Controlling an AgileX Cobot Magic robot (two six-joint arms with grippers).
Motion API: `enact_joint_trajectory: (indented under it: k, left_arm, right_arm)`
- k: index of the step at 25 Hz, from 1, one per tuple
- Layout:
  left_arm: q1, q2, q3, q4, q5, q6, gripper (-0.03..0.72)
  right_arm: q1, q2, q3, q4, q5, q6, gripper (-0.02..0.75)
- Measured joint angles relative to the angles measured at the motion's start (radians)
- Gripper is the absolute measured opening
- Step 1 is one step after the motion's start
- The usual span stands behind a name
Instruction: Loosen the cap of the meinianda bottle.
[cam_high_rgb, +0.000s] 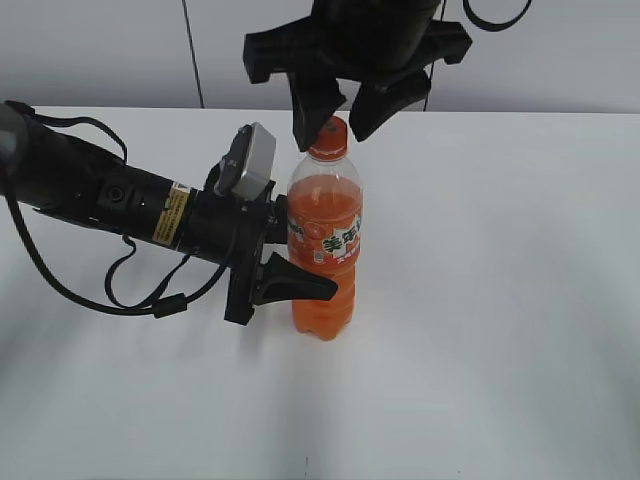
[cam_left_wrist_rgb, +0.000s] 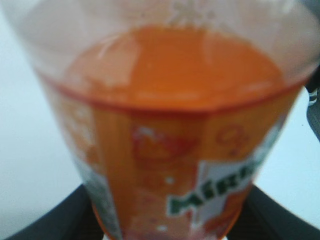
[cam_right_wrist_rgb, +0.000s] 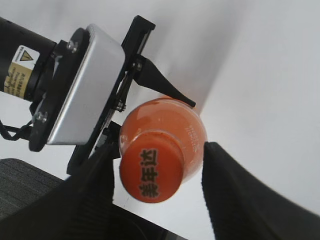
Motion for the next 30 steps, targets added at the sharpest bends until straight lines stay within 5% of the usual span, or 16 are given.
enact_joint_trajectory:
  k: [7, 12, 26, 30]
  left_arm:
    - [0.0, 0.0, 0.0, -0.001, 0.001, 0.0, 0.4]
    - [0.0, 0.0, 0.0, -0.001, 0.001, -0.001, 0.4]
    - [0.0, 0.0, 0.0, 0.011, 0.0, 0.0, 0.4]
    - [0.0, -0.002, -0.001, 0.018, 0.001, 0.0, 0.4]
  right_arm:
    - [0.0, 0.0, 0.0, 0.005, -0.001, -0.037, 0.275]
    - [0.0, 0.0, 0.0, 0.006, -0.002, -0.17, 0.274]
    - [0.0, 0.0, 0.0, 0.017, 0.004, -1.277, 0.274]
    - [0.0, -0.001, 0.0, 0.02, 0.007, -1.408, 0.274]
